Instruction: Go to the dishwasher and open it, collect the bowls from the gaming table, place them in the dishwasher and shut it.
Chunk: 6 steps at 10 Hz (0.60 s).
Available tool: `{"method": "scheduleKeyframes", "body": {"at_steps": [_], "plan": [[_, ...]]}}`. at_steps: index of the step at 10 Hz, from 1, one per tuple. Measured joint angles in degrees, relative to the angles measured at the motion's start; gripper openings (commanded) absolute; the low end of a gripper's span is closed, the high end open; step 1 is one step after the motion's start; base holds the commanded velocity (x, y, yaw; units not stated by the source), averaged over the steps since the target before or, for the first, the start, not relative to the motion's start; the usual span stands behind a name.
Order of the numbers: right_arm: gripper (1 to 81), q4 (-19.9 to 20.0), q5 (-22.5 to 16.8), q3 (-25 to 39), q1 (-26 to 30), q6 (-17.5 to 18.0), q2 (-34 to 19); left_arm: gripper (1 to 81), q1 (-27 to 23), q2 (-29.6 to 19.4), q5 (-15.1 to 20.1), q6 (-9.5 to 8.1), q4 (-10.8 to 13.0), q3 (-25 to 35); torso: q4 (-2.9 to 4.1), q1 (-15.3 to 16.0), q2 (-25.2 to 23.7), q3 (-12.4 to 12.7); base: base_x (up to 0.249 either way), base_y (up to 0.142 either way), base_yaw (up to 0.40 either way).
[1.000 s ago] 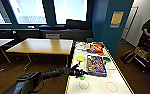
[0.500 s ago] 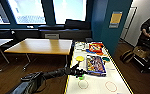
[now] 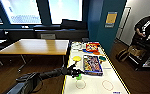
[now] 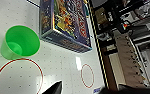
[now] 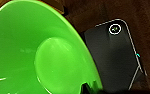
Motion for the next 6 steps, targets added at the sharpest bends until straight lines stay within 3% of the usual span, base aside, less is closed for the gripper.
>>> {"method": "scheduleKeyframes", "body": {"at_steps": [3,6], "plan": [[1.0,-0.22,-0.07,0.02,0.07,-0.02,0.38,81.1,1.55,1.28,-0.11,0.02,0.0,-3.63,0.0,0.0,0.0,0.0,0.0,0.0,0.0],[1.0,-0.29,-0.71,-0.56,0.63,0.01,1.38,81.1,2.88,-1.78,-0.1,0.09,0.37,-4.73,-0.02,0.0,0.0,0.0,0.0,0.0,0.0]]}}
